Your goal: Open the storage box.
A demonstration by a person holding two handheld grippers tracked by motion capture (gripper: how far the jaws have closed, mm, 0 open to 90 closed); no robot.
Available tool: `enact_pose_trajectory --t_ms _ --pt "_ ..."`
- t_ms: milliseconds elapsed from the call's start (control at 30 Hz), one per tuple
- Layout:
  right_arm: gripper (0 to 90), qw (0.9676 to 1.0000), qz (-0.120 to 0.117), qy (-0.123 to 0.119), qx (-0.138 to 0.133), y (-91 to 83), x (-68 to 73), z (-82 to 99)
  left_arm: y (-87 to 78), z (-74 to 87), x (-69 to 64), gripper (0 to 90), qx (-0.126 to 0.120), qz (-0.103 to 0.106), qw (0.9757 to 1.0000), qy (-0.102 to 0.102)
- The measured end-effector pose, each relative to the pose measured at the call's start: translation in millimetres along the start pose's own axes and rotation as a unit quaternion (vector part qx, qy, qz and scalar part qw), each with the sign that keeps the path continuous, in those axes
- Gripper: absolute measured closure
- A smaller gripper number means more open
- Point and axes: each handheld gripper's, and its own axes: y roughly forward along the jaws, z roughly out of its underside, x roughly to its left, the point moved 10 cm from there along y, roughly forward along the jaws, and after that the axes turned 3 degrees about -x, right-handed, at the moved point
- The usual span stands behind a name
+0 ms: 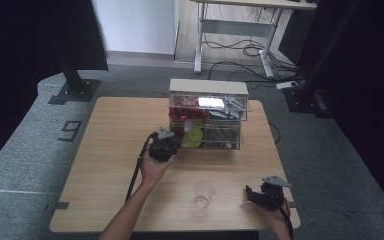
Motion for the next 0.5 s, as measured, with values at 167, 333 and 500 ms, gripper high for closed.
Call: enact_pose_trajectory --t_ms 167,333,500 --pt "19.1 1.0 0.0 -0.001 0.0 0.0 0.0 0.1 -3.3 -7.7 0.1 90.0 -0.008 -0.002 1.0 0.002" --pt "19.1 1.0 0.0 -0.001 0.0 0.0 -0.1 0.0 -5.8 -14.5 0.6 90.0 -0.013 -0.004 0.9999 0.005" --pt "19.1 1.0 -0.001 -0.001 0.0 0.0 -0.1 0.0 -7.2 -20.1 1.6 90.0 -0.016 -0.008 0.9998 0.008"
